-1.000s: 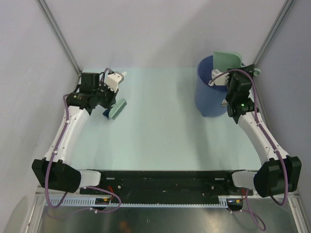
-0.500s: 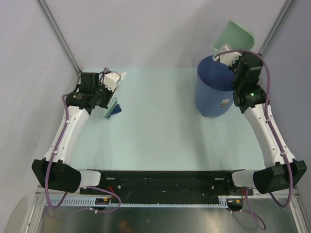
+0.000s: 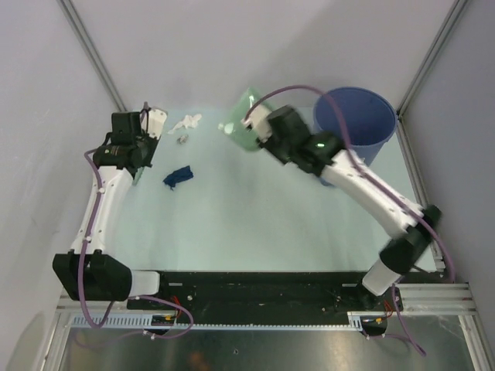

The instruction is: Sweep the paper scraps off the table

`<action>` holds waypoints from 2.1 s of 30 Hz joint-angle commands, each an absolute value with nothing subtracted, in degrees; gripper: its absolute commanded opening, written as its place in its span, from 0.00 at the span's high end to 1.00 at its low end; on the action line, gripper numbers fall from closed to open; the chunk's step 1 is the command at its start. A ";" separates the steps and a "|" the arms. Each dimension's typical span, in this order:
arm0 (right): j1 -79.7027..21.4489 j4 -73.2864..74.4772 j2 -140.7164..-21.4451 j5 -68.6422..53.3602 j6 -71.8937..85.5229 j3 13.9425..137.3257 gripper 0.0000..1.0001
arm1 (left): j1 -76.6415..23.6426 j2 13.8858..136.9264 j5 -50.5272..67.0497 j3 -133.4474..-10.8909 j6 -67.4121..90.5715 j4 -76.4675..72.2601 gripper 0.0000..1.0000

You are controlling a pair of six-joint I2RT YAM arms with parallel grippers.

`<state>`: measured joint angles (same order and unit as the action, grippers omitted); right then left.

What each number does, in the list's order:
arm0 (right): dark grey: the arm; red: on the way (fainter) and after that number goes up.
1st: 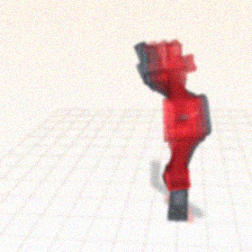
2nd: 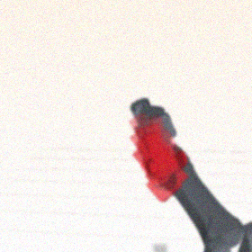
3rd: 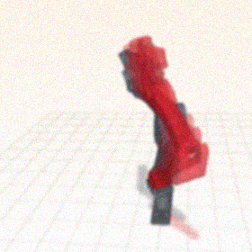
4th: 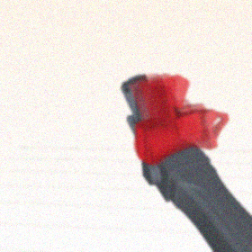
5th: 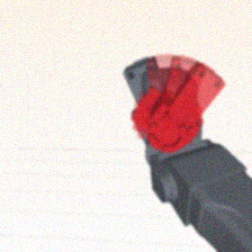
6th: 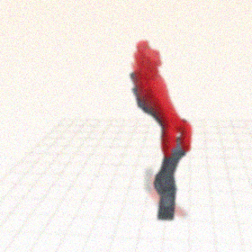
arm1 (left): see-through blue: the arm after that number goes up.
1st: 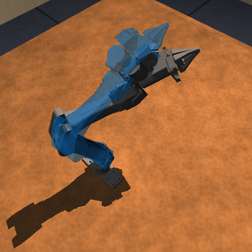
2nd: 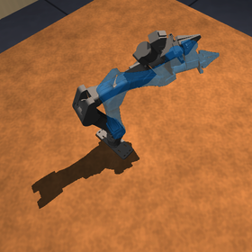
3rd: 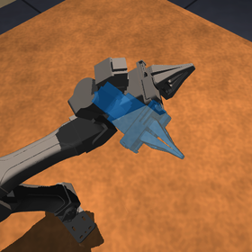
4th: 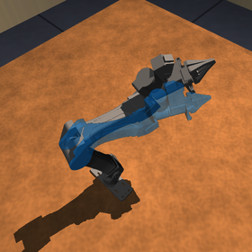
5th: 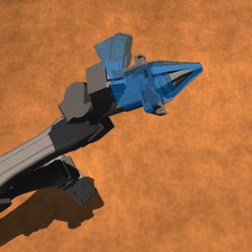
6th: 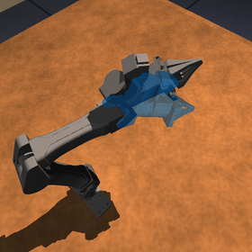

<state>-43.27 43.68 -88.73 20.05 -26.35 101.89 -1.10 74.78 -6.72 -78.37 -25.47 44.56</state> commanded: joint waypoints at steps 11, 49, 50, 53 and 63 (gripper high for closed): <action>-50.18 71.96 -118.47 3.25 -6.16 109.94 1.00 | -0.18 86.65 -2.65 -76.73 -23.74 38.93 1.00; -45.26 76.99 -137.54 1.85 -9.84 121.63 1.00 | -10.63 100.27 8.80 -100.01 -16.35 44.65 1.00; -45.26 77.25 -138.07 1.67 -9.84 123.12 1.00 | -11.42 102.81 7.74 -100.89 -16.52 44.56 1.00; -45.26 78.40 -140.18 1.58 -9.49 125.93 1.00 | -12.91 106.60 5.28 -103.09 -17.14 44.65 1.00; -44.39 74.63 -141.25 1.41 -8.53 127.80 1.00 | -14.85 102.05 31.62 -92.38 -15.29 46.67 1.00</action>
